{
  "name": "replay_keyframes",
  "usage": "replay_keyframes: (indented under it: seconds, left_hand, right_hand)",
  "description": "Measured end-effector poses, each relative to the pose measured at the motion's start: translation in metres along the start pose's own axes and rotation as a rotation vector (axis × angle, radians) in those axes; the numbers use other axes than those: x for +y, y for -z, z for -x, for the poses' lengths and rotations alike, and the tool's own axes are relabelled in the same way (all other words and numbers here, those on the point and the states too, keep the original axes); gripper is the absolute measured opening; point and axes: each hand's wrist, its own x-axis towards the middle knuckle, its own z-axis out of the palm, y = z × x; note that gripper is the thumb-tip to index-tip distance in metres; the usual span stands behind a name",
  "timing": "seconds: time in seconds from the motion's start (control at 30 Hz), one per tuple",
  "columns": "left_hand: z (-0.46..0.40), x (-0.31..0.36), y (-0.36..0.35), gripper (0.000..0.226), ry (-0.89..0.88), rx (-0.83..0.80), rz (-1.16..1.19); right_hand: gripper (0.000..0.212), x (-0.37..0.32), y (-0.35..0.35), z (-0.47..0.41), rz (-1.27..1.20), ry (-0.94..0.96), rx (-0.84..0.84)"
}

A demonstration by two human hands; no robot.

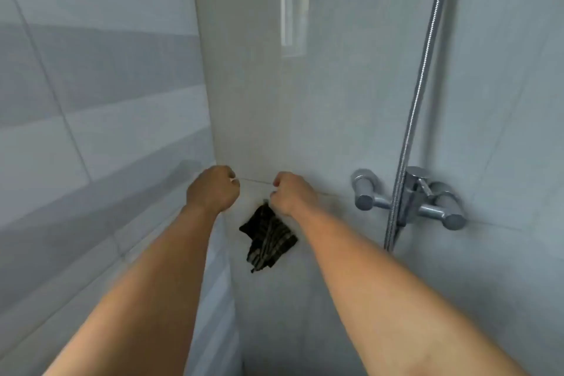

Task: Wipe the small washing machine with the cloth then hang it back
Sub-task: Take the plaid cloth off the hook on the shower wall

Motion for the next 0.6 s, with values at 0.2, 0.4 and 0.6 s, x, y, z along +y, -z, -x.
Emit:
replay_keyframes:
  seconds: [0.2,0.4,0.6]
  left_hand:
    - [0.015,-0.041,-0.110,0.037,0.207,-0.313,0.352]
    - [0.020,-0.045,-0.150,0.027,0.173,-0.303,0.381]
    - [0.014,-0.036,-0.126,0.027,0.248,-0.321,0.561]
  right_hand:
    - [0.054,0.082,-0.114,-0.018,-0.468,-0.538,0.078]
    - [0.043,0.099,-0.166,-0.023,-1.047,-0.617,0.205]
    - [0.013,0.095,-0.141,0.000,-1.224,-0.581,0.022]
